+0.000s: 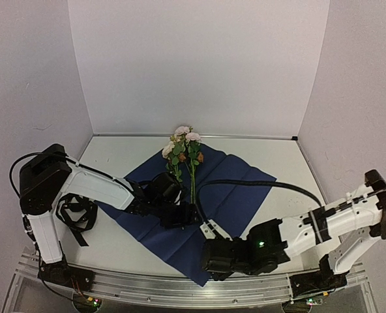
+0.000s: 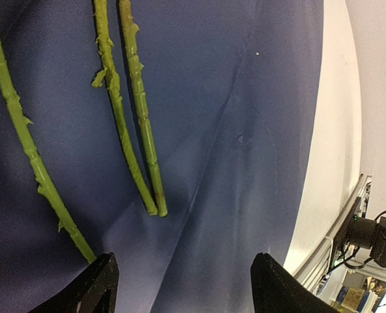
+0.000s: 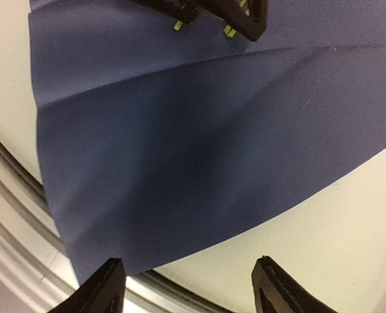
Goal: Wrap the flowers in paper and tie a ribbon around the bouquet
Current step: Pick up the bottom corner of the flattened wrapping paper from the center of the board.
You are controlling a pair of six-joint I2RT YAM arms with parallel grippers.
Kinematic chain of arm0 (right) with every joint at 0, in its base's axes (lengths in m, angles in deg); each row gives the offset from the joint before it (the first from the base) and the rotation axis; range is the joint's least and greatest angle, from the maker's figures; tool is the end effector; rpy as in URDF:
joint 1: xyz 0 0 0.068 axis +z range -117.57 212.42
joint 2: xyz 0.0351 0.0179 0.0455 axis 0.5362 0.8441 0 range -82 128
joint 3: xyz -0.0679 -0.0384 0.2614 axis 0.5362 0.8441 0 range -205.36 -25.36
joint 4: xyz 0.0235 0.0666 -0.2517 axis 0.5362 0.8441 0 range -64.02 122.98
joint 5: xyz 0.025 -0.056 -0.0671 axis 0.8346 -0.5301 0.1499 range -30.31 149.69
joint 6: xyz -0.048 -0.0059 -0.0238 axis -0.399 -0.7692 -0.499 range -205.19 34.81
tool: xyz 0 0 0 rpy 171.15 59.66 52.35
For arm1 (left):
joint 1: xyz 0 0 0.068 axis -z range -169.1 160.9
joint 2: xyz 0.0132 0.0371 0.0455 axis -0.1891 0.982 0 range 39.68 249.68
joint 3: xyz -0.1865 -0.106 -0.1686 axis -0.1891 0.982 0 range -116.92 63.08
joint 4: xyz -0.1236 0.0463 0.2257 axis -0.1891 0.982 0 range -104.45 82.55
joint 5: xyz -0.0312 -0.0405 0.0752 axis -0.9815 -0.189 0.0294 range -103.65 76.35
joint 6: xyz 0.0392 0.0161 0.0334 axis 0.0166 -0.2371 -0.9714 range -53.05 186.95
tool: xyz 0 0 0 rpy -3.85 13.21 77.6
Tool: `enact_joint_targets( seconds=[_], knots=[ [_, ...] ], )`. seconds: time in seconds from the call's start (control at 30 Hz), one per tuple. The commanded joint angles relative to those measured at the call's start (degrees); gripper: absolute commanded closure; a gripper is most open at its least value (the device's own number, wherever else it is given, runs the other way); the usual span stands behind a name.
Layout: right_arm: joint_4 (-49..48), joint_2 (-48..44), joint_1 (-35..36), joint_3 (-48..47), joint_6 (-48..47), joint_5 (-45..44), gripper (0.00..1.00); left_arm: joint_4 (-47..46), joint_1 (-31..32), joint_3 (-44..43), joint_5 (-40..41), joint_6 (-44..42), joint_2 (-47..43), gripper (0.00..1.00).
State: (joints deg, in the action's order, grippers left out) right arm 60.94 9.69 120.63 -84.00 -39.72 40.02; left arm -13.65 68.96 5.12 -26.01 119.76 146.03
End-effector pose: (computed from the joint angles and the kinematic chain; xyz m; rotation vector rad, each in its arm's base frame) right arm 0.0215 0.3056 0.1943 -0.8871 2.5134 0.2940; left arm 0.1909 -0.3204 0.1411 0.2350 2.7250 -1.0052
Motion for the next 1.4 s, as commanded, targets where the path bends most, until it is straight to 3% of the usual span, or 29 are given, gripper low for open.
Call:
enact_joint_targets(
  seconds=[0.0, 0.2, 0.37, 0.53, 0.73, 1.07, 1.2, 1.37],
  knots=[
    [-7.26, -7.72, -1.46, 6.04, 9.35, 12.39, 0.27, -6.13, -0.06, 3.60, -0.68, 2.27, -4.60, 0.28],
    [-15.19, -11.66, -4.79, 12.27, 22.74, 18.83, 0.23, -7.98, 0.25, 6.98, -0.59, 1.31, -8.70, 0.28],
    [-28.55, -16.53, -8.96, 22.35, 36.89, 18.71, 0.23, -7.41, 1.51, 9.96, 1.23, -0.06, -13.36, 0.28],
    [-37.32, -11.24, -9.88, 20.72, 43.77, 15.84, 0.23, -7.65, 2.06, 12.14, 3.05, -0.40, -16.77, 0.28],
    [-50.05, -5.91, -9.88, 26.81, 54.67, 16.90, 0.30, -7.10, 2.28, 13.78, 4.97, -1.38, -19.75, 0.28],
    [-51.51, -7.30, -7.72, 31.55, 61.79, 14.70, 0.29, -8.37, 2.32, 15.62, 5.37, -2.71, -21.10, 0.27],
    [-59.51, -3.19, -7.53, 32.73, 63.63, 14.58, 0.30, -9.45, 2.30, 16.23, 5.50, -3.38, -21.66, 0.27],
    [-69.84, 1.29, -7.56, 33.28, 66.08, 12.90, 0.45, -10.54, 2.48, 17.07, 5.16, -4.74, -22.90, 0.27]
  ],
)
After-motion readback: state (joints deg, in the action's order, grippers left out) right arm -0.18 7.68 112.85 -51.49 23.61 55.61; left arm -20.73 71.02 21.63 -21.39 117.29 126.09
